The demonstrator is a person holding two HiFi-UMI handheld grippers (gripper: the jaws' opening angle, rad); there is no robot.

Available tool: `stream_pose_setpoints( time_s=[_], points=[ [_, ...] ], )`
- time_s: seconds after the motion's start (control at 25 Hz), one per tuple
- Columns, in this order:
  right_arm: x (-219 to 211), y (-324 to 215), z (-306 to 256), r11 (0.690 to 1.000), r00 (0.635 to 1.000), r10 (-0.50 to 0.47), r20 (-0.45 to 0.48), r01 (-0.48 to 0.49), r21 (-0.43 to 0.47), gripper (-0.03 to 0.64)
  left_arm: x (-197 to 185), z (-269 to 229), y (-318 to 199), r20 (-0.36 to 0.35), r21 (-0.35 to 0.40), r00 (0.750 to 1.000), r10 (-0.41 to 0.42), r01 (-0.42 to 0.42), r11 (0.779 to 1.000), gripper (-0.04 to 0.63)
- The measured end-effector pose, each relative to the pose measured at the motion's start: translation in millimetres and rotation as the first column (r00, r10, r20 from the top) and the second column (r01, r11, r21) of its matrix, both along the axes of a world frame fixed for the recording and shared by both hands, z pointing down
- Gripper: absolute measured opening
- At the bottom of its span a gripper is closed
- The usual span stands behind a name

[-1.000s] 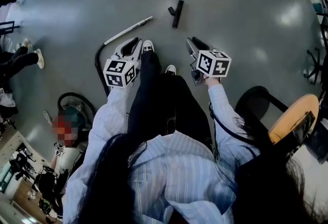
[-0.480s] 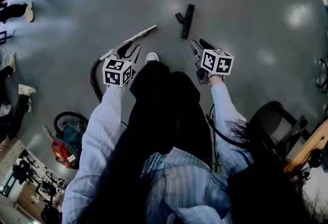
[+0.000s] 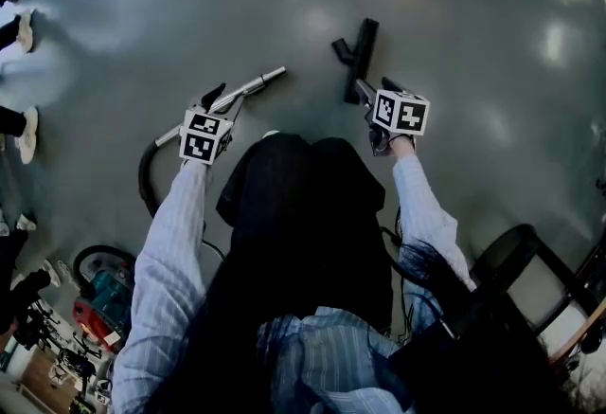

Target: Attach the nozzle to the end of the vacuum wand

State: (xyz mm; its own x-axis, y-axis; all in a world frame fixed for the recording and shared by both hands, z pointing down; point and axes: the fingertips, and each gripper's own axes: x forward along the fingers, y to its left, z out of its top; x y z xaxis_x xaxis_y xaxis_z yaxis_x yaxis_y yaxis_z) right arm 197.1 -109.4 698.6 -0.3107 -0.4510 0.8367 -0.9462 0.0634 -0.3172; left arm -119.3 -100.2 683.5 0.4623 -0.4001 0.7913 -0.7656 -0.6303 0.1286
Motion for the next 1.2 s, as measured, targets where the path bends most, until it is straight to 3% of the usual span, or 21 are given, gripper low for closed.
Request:
stream_pose_setpoints(
  time_s=[0.36,0.48,0.64,0.8,0.96,1.08,1.2],
  points=[
    [11,-31,133,0.998,0.996,-0.026,-0.085,0.021,-0.066,0.287,11,137,-4,0.088,-0.027,0.983,0.160,-0.158,0.987,0.218],
    [8,-30,146,0.996,0.993,-0.042,-0.110,0.033,-0.082,0.287,11,158,4,0.119,-0.037,0.967,0.227,-0.224,0.974,0.218],
    [6,-33,143,0.994,0.980,-0.082,-0.183,0.068,-0.084,0.287,6,166,8,0.185,-0.059,0.924,0.335,-0.330,0.942,0.218],
    [11,-35,168,0.983,0.970,-0.110,-0.218,0.075,-0.165,0.285,12,185,6,0.177,-0.089,0.909,0.377,-0.367,0.926,0.218],
    [10,-40,185,0.970,0.931,-0.205,-0.302,0.151,-0.192,0.282,13,203,8,0.177,-0.122,0.896,0.408,-0.391,0.912,0.218],
    [7,-45,169,0.965,0.916,-0.258,-0.309,0.225,-0.137,0.254,8,204,14,0.225,-0.117,0.869,0.440,-0.424,0.898,0.219],
    [2,-56,163,0.911,0.832,-0.405,-0.381,0.401,-0.092,0.250,6,202,8,0.212,-0.123,0.891,0.401,-0.383,0.916,0.217]
  ],
)
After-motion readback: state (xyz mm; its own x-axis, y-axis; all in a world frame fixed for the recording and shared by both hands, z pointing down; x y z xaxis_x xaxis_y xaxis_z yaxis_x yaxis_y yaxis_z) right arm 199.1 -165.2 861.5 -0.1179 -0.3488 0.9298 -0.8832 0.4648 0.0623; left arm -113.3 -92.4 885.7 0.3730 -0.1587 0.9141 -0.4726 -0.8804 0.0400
